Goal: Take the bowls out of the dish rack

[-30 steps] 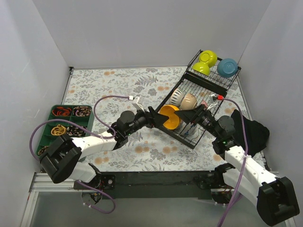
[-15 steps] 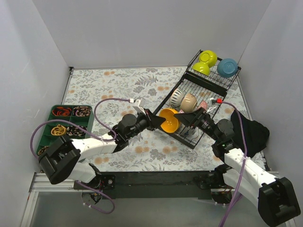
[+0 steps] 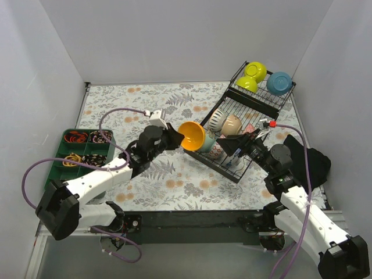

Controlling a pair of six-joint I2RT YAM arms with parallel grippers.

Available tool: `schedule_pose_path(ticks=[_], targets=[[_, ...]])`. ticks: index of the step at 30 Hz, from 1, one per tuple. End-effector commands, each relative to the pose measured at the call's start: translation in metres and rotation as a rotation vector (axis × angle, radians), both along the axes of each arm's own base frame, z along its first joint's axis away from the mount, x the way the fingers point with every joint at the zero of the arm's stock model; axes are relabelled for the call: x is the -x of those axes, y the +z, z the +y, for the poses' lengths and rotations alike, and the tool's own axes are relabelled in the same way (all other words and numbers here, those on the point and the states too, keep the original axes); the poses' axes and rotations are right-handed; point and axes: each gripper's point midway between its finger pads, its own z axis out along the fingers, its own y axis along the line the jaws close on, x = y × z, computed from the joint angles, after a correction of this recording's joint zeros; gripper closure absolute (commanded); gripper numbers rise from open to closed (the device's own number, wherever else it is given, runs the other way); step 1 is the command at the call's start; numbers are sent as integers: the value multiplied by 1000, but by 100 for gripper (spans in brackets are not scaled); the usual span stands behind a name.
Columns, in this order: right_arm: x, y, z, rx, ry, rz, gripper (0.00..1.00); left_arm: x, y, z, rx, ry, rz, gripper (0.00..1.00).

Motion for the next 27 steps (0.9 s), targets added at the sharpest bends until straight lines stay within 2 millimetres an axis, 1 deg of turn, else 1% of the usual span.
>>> schedule_pose_path(ticks=[1,2,3,4,5,6,7,8,9,10,11,12,13,15,16,17,19,20,21,26,27], targets=[[-14,0,-31,202,-176,-46,1,-38,-22,62,-133,134,162,100],[-15,-1,-36,244,-194,-63,2,-42,-25,68,-131,125,192,100],[-15,4,-43,263,-224,-78,1,-47,-27,76,-140,135,231,100],[-14,-3,-46,296,-233,-55,1,-63,-38,95,-156,190,273,100],[-13,-4,-50,323,-244,-63,1,-65,-43,95,-157,152,307,100],[-12,-1,-54,332,-263,-72,1,-74,-40,100,-159,162,323,100],[-10,-6,-56,350,-263,-61,1,-85,-58,111,-177,186,380,100],[-9,-7,-58,367,-262,-68,1,-87,-67,117,-190,180,416,100],[-7,-6,-59,375,-260,-76,2,-100,-59,120,-184,190,408,100],[-6,-7,-59,385,-258,-77,1,-109,-78,131,-200,211,462,100],[-4,-14,-61,411,-253,-61,2,-115,-82,138,-211,230,486,100],[-2,-13,-62,417,-253,-65,1,-122,-88,144,-223,240,504,100],[-1,-15,-63,426,-251,-65,2,-136,-92,151,-228,262,520,100],[2,-17,-65,440,-249,-65,2,-144,-105,164,-261,287,564,100],[3,-17,-65,444,-248,-64,2,-156,-99,166,-264,294,553,100],[5,-19,-67,450,-250,-60,2,-154,-118,169,-289,290,616,100],[6,-21,-68,462,-252,-59,1,-162,-120,178,-312,304,625,100],[6,-20,-70,463,-258,-64,2,-162,-129,181,-326,308,651,100],[7,-21,-70,467,-257,-57,1,-163,-132,188,-334,323,663,100],[8,-28,-72,487,-260,-44,2,-160,-142,197,-358,334,678,99],[7,-29,-73,487,-265,-40,1,-160,-143,197,-362,331,680,94]])
